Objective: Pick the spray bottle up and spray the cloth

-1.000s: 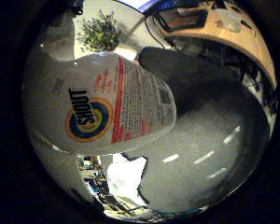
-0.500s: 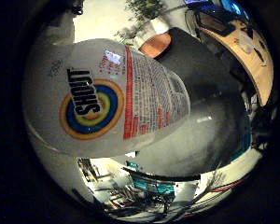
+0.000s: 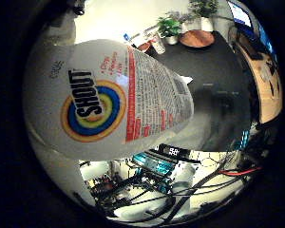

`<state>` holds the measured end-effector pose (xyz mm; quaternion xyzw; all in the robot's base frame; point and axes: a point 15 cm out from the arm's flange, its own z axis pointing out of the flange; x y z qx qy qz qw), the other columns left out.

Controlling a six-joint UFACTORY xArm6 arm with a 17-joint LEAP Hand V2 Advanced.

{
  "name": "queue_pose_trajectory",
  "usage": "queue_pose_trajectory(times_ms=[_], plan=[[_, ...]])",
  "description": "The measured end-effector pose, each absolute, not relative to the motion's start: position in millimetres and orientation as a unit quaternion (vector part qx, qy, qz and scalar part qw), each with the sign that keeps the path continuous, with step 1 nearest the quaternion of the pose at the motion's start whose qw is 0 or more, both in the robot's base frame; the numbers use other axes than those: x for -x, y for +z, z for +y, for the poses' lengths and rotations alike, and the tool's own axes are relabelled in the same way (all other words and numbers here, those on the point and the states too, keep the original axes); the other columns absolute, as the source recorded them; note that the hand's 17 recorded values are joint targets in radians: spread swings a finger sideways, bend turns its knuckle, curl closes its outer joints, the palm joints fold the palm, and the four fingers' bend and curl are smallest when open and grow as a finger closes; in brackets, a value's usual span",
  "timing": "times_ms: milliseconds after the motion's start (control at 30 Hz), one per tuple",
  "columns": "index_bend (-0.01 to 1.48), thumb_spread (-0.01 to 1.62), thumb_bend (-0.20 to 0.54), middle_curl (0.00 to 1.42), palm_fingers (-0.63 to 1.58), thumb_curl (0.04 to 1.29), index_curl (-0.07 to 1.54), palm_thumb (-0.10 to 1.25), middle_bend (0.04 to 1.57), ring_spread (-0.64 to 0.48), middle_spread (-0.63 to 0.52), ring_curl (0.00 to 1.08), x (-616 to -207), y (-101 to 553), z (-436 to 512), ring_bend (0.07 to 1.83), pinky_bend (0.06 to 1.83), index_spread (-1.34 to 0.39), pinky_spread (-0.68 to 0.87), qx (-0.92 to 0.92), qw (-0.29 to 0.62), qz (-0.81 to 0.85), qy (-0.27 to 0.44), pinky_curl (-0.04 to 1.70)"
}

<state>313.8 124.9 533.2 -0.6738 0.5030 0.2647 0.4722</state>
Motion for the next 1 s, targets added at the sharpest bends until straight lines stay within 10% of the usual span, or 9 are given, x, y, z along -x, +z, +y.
queue_pose_trajectory(times_ms=[1000], plan=[[1.17,0.58,-0.015,0.70,1.20,1.10,0.66,1.06,1.34,-0.23,-0.18,0.67,-439,317,181,1.39,1.32,-0.27,-0.30,0.467,0.378,0.591,0.538,0.64]])
